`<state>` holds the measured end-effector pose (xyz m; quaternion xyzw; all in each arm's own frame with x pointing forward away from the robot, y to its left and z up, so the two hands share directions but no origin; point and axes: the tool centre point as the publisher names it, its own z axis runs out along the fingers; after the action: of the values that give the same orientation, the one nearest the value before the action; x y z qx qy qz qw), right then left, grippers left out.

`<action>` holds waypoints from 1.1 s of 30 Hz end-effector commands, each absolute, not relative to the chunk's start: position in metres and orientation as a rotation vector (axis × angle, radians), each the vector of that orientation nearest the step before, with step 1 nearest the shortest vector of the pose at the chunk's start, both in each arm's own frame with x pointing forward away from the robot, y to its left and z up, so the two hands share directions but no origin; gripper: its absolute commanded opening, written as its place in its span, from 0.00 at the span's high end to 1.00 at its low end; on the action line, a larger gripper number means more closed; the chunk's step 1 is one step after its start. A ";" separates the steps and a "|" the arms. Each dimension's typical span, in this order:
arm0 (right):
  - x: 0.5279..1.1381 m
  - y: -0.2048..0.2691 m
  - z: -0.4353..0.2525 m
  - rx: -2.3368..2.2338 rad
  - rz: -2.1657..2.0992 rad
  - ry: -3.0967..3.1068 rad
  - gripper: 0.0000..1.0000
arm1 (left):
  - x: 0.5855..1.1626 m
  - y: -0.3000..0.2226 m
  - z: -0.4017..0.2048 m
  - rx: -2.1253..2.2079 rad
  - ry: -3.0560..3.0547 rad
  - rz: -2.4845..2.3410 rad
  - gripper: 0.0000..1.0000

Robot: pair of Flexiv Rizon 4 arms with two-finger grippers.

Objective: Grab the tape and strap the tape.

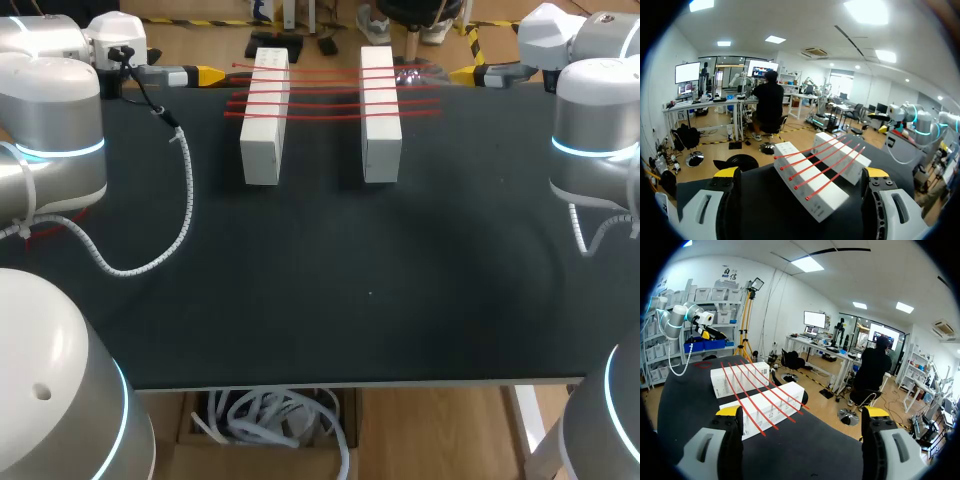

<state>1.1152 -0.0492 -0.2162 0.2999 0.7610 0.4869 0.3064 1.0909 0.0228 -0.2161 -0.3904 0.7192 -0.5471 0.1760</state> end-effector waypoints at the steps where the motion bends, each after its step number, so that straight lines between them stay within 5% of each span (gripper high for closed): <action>1: 1.115 -0.050 -0.216 0.793 1.290 2.013 0.00 | 1.091 0.022 -0.217 -1.104 2.031 -1.551 0.00; 18: 1.115 -0.050 -0.216 0.793 1.290 2.013 0.00 | 1.091 0.022 -0.217 -1.104 2.031 -1.551 0.00; 33: 1.115 -0.050 -0.216 0.793 1.290 2.013 0.00 | 1.052 0.009 -0.231 -0.434 2.398 -1.710 0.00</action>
<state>1.1152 -0.0494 -0.2162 0.2999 0.7610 0.4869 0.3063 1.0508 -0.0006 -0.2302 -0.2159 0.7935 -0.5537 0.1306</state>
